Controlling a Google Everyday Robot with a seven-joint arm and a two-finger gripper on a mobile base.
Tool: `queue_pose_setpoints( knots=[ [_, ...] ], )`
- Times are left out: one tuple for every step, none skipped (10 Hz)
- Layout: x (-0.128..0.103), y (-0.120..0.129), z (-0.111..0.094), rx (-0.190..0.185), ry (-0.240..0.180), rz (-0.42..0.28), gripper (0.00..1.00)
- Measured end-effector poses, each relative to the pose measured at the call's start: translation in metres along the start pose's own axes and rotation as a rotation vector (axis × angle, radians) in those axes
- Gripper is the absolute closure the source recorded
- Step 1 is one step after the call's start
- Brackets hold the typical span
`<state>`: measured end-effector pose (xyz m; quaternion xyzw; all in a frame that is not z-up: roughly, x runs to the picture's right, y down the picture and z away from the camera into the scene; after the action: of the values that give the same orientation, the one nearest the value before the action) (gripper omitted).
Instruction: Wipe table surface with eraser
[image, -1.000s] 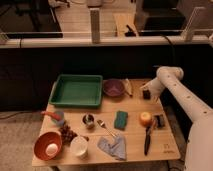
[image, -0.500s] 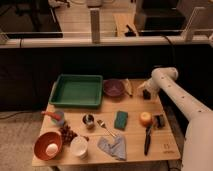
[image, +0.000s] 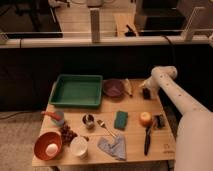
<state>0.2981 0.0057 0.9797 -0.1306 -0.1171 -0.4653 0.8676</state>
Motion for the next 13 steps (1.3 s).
queue_pose_setpoints(
  knots=[
    [0.004, 0.003, 0.003, -0.008, -0.003, -0.013, 0.2],
    [0.007, 0.005, 0.006, -0.012, -0.01, -0.023, 0.2],
    [0.008, 0.006, 0.009, -0.014, -0.019, -0.034, 0.2],
    [0.009, 0.006, 0.012, -0.015, -0.023, -0.041, 0.2],
    [0.009, 0.007, 0.014, -0.014, -0.028, -0.046, 0.2],
    [0.009, 0.008, 0.016, -0.013, -0.033, -0.051, 0.2],
    [0.008, 0.008, 0.017, -0.012, -0.034, -0.054, 0.2],
    [0.006, 0.009, 0.02, -0.014, -0.034, -0.059, 0.2],
    [0.004, 0.009, 0.023, -0.023, -0.031, -0.066, 0.24],
    [0.002, 0.008, 0.026, -0.03, -0.03, -0.07, 0.33],
    [0.001, 0.006, 0.028, -0.034, -0.029, -0.074, 0.42],
    [0.0, 0.006, 0.028, -0.037, -0.027, -0.074, 0.5],
    [0.0, 0.008, 0.028, -0.043, -0.025, -0.072, 0.63]
  ],
)
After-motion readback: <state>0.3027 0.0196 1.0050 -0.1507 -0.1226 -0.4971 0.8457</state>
